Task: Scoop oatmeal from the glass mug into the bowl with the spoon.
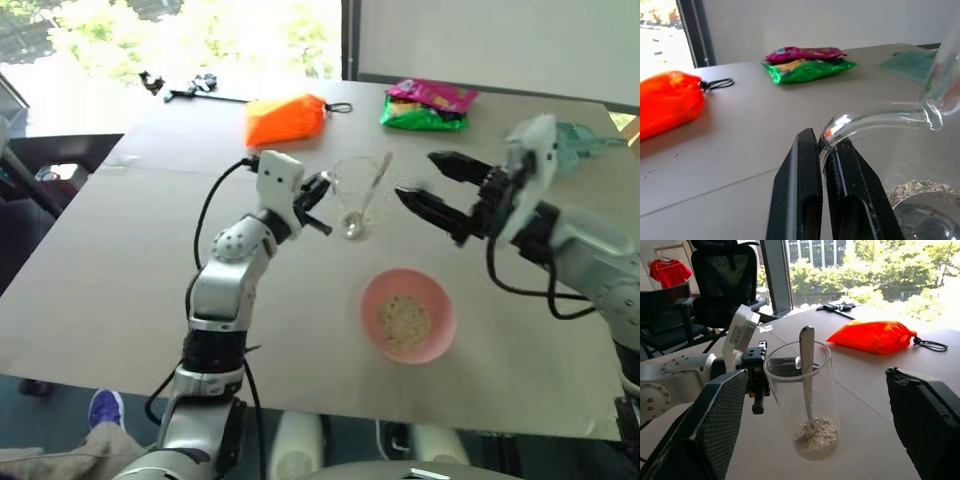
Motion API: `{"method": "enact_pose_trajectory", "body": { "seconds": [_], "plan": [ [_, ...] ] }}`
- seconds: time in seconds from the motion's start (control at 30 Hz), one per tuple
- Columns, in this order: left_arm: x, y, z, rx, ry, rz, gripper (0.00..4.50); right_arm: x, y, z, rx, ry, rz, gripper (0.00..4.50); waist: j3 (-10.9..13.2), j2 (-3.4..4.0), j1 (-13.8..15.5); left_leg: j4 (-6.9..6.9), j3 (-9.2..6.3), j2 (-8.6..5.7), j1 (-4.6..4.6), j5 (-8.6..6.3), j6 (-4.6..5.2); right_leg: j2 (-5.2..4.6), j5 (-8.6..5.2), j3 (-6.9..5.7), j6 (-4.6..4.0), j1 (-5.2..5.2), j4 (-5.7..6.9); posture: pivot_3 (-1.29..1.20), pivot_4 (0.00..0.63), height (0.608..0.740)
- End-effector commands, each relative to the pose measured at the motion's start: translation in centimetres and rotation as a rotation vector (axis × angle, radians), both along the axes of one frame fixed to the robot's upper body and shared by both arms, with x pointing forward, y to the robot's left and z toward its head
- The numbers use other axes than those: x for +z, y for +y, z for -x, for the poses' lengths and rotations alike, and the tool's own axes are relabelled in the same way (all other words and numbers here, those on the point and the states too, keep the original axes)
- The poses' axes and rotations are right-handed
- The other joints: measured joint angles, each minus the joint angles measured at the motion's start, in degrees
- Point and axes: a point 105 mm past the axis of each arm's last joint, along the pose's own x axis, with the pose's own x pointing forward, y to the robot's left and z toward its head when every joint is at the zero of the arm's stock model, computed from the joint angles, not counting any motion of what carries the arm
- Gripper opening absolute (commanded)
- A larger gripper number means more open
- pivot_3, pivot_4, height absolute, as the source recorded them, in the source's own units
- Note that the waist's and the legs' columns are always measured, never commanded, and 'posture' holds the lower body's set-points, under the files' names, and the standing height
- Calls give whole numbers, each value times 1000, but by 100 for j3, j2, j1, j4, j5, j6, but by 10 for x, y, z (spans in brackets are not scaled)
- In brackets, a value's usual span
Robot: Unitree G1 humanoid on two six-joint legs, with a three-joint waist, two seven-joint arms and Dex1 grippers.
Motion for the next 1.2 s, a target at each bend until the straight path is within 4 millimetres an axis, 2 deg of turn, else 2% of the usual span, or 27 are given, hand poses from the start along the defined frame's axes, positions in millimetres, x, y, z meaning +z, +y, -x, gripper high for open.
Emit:
{"method": "enact_pose_trajectory", "body": {
  "seconds": [0.03,0.1,0.23,0.3,0.33,0.57,0.67,0.8,0.9,1.07,1.2],
  "plan": [
    [8,27,-8,85,-59,25,0,-9,-29,30,10,-73,135,4411,0,-1,19,0,-2,0,2,0,0,0,0,-1,0,2,-1,0,150,740],
    [1,44,-15,137,-44,19,0,-27,-49,40,-39,-64,243,4411,0,-4,63,-3,-11,-4,1,0,0,-1,-1,-8,2,10,-10,0,150,740],
    [-9,60,-22,186,-26,-24,0,-40,-66,54,-65,-147,315,4411,1,-5,-5,2,-4,-4,13,-1,1,-1,-2,4,4,14,-2,0,150,740],
    [-10,61,-22,186,-25,-33,0,-42,-70,60,-58,-168,305,4411,1,-8,2,2,-6,-8,22,-1,3,-1,-3,4,6,23,1,0,150,740],
    [-11,60,-23,183,-27,-36,0,-43,-72,63,-57,-178,297,4411,1,-8,-1,-1,-22,-6,57,-14,24,1,-6,-9,7,64,-2,0,150,740],
    [-10,66,-24,199,-22,-14,0,-35,-74,80,15,-202,197,4411,0,-9,-1,3,-26,-7,60,-13,23,1,-5,-9,6,70,1,0,150,740],
    [-10,68,-21,193,-20,-6,954,-32,-76,80,28,-206,183,4500,0,-9,-1,3,-28,-7,60,-13,23,1,-4,-10,5,70,1,0,150,740],
    [-7,72,-14,193,-19,-14,2808,-34,-81,80,28,-188,188,4500,0,-9,-2,3,-28,-7,59,-13,23,0,-5,-9,5,70,0,0,150,740],
    [-9,77,-1,186,4,-56,4263,-40,-89,77,2,-154,212,4500,0,-8,-7,2,-28,-7,59,-13,22,0,-5,-9,6,71,-1,0,150,740],
    [-8,82,37,108,30,-60,4263,-64,-119,72,-101,-72,321,4500,-1,-7,-2,-2,-36,-6,61,-13,22,-1,-5,-8,5,70,-1,0,150,740],
    [-20,75,82,-77,111,-82,4263,-85,-157,59,-269,13,394,4500,-3,-4,-25,-1,-47,-6,66,-14,23,-3,-6,-4,5,71,-1,0,150,740]
  ]
}}
